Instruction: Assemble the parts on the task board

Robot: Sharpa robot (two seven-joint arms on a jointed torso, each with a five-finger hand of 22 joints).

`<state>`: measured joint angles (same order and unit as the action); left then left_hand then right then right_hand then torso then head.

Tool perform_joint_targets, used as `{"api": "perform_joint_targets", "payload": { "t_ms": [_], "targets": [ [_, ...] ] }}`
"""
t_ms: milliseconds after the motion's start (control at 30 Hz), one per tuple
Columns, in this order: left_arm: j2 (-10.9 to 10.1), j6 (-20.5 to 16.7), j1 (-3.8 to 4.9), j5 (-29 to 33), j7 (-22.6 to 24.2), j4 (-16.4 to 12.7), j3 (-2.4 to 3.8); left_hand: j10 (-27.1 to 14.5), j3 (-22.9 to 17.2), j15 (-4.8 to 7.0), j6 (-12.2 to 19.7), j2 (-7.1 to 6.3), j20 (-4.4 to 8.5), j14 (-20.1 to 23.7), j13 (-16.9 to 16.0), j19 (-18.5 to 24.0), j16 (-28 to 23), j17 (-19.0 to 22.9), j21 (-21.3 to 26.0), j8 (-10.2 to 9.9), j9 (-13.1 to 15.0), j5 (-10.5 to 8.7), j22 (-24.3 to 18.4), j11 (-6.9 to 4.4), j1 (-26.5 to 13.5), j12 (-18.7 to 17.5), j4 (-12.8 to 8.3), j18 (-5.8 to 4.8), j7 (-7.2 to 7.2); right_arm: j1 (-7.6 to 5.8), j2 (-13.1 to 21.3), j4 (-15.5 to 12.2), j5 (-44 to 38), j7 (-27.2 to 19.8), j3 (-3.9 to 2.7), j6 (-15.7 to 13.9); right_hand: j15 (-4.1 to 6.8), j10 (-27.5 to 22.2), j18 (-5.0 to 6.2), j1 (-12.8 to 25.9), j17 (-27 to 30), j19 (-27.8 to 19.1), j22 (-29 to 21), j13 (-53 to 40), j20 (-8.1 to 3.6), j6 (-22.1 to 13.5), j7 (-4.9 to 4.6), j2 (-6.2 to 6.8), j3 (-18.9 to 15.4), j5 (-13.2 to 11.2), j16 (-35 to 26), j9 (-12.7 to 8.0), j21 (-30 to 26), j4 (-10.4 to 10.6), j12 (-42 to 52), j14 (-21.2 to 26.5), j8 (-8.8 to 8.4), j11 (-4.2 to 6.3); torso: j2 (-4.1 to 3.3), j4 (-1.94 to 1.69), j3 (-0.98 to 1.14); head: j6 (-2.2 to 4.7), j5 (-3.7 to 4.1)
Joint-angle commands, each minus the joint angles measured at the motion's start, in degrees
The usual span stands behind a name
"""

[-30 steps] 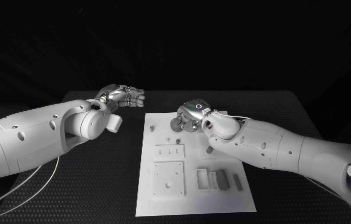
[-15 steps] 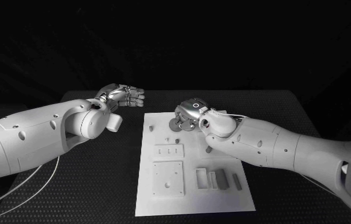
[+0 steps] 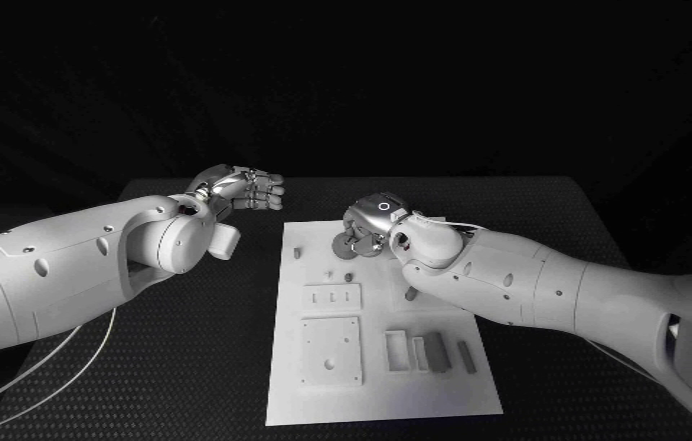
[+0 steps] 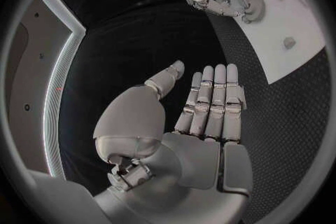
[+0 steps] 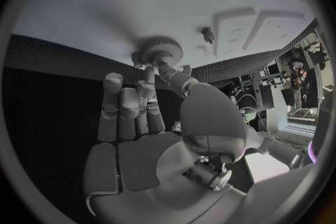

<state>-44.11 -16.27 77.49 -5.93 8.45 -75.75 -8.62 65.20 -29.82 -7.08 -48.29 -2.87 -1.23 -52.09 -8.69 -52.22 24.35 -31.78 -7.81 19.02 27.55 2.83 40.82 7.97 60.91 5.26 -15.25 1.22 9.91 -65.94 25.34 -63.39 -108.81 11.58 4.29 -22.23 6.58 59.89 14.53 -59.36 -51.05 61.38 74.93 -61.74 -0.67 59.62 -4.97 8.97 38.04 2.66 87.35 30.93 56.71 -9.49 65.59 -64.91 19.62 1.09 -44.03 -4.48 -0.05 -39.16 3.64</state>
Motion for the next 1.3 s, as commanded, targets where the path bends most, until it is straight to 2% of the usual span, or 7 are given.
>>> {"api": "perform_joint_targets", "payload": {
  "t_ms": [33, 233, 333, 533, 867, 1067, 1300],
  "targets": [
    [0.15, 0.79, 0.07, -0.2, 0.3, -0.05, 0.04, 0.24, 0.24, -0.2, -0.03, -0.29, -0.29, -0.03, -0.06, -0.02, -0.24, -0.09, 0.3, -0.35, -0.07, 0.15, 0.08, 0.05, -0.37, -0.26, -0.01, 1.02, 0.49, 0.04, -0.3, 0.33, 1.43, -1.26, 0.04, 1.78, -0.18, -0.42, 0.47, 0.12, 0.09, -0.52, 0.84, 0.1, 0.03, -0.73, -0.49, -0.63, 0.05, 0.23, -0.22, -0.11, -0.37, -0.39, -0.41, 0.42, -0.51, -0.37, 0.02, 0.0, 0.06, 0.0, 0.01],
    [0.31, 0.88, 0.07, -0.2, 0.3, 0.08, 0.04, 0.24, 0.27, -0.21, 0.01, -0.23, -0.31, -0.03, -0.07, -0.03, -0.31, -0.15, 0.32, -0.38, -0.08, 0.15, 0.1, 0.07, -0.49, -0.32, 0.12, 1.02, 0.51, 0.04, -1.14, 1.56, 2.92, -2.5, 0.05, 1.97, -0.66, -1.01, 0.47, -0.01, 0.1, -1.11, 0.94, 0.06, 0.34, -2.0, -1.04, -4.47, -0.02, 0.22, -0.29, -0.41, -0.54, -1.51, -0.46, 0.93, -1.43, -0.9, 0.02, -0.07, 0.03, -0.01, -0.06],
    [0.36, 0.92, 0.07, -0.2, 0.29, 0.17, 0.04, 0.23, 0.27, -0.22, 0.02, -0.2, -0.31, -0.04, -0.08, -0.03, -0.33, -0.17, 0.33, -0.39, -0.08, 0.15, 0.1, 0.07, -0.52, -0.34, 0.15, 1.02, 0.52, 0.05, -1.25, 1.72, 2.98, -2.63, 0.05, 1.95, -0.81, -1.16, 0.47, 0.27, 0.09, -1.28, 0.97, 0.04, 0.48, -2.24, -1.19, -5.62, -0.14, 0.23, -0.28, -0.48, -0.57, -1.82, -0.44, 1.07, -1.62, -1.04, 0.03, -0.14, 0.03, -0.06, -0.07],
    [0.3, 0.82, 0.07, -0.2, 0.24, 0.17, 0.04, 0.22, 0.28, -0.22, 0.03, -0.16, -0.32, -0.04, -0.09, -0.03, -0.38, -0.22, 0.34, -0.41, -0.08, 0.15, 0.11, 0.08, -0.6, -0.39, 0.24, 1.02, 0.53, 0.05, -1.17, 1.88, 3.12, -2.61, 0.05, 1.78, -0.98, -1.34, 0.47, 0.65, 0.1, -1.43, 0.98, 0.04, 0.6, -2.84, -1.43, -5.24, -0.39, 0.23, -0.29, -0.67, -0.59, -2.27, -0.44, 1.21, -2.05, -1.26, 0.05, -0.03, 0.01, -0.13, -0.16],
    [0.3, 0.82, 0.07, -0.19, 0.18, 0.18, 0.04, 0.2, 0.29, -0.23, 0.07, -0.05, -0.32, -0.06, -0.11, -0.03, -0.48, -0.33, 0.38, -0.45, -0.08, 0.15, 0.14, 0.1, -0.75, -0.48, 0.45, 1.03, 0.55, 0.05, -0.89, 2.11, 4.65, -3.66, 0.05, 2.96, -1.19, -1.64, 0.47, 0.61, 0.16, -1.62, 0.97, 0.06, 0.72, -3.24, -1.65, -6.71, -0.08, 0.22, -0.35, -0.83, -0.66, -2.94, -0.45, 1.41, -2.38, -1.47, 0.06, -0.01, 0.02, -0.07, -0.25],
    [0.12, 0.85, 0.07, -0.19, 0.08, 0.08, 0.04, 0.2, 0.29, -0.23, 0.1, 0.05, -0.33, -0.09, -0.13, -0.03, -0.58, -0.44, 0.42, -0.49, -0.08, 0.15, 0.16, 0.12, -0.93, -0.57, 0.7, 1.05, 0.56, 0.06, 0.15, 1.57, 7.66, -4.84, 0.05, 1.44, -1.88, -2.63, 0.47, 3.34, 0.24, -2.03, 0.83, 0.09, 1.15, -5.42, -2.52, -3.62, -0.52, 0.23, -0.59, -1.67, -1.04, -0.93, -0.65, 2.1, -3.82, -2.28, 0.02, 0.05, 0.04, -0.1, -0.36],
    [0.07, 0.8, 0.07, -0.19, 0.08, 0.06, 0.04, 0.2, 0.28, -0.23, 0.1, 0.05, -0.33, -0.09, -0.14, -0.03, -0.6, -0.46, 0.43, -0.49, -0.08, 0.15, 0.17, 0.12, -0.94, -0.59, 0.72, 1.05, 0.56, 0.08, 1.07, 0.83, 8.47, -6.26, 0.05, -3.71, -2.13, -2.82, 0.47, 3.87, 0.19, -1.92, 0.86, 0.03, 1.07, -6.45, -2.87, -3.63, -0.13, 0.23, -0.43, -2.14, -1.01, 0.26, -0.46, 2.13, -4.47, -2.6, 0.03, 0.06, 0.04, -0.01, -0.4]
  ]
}}
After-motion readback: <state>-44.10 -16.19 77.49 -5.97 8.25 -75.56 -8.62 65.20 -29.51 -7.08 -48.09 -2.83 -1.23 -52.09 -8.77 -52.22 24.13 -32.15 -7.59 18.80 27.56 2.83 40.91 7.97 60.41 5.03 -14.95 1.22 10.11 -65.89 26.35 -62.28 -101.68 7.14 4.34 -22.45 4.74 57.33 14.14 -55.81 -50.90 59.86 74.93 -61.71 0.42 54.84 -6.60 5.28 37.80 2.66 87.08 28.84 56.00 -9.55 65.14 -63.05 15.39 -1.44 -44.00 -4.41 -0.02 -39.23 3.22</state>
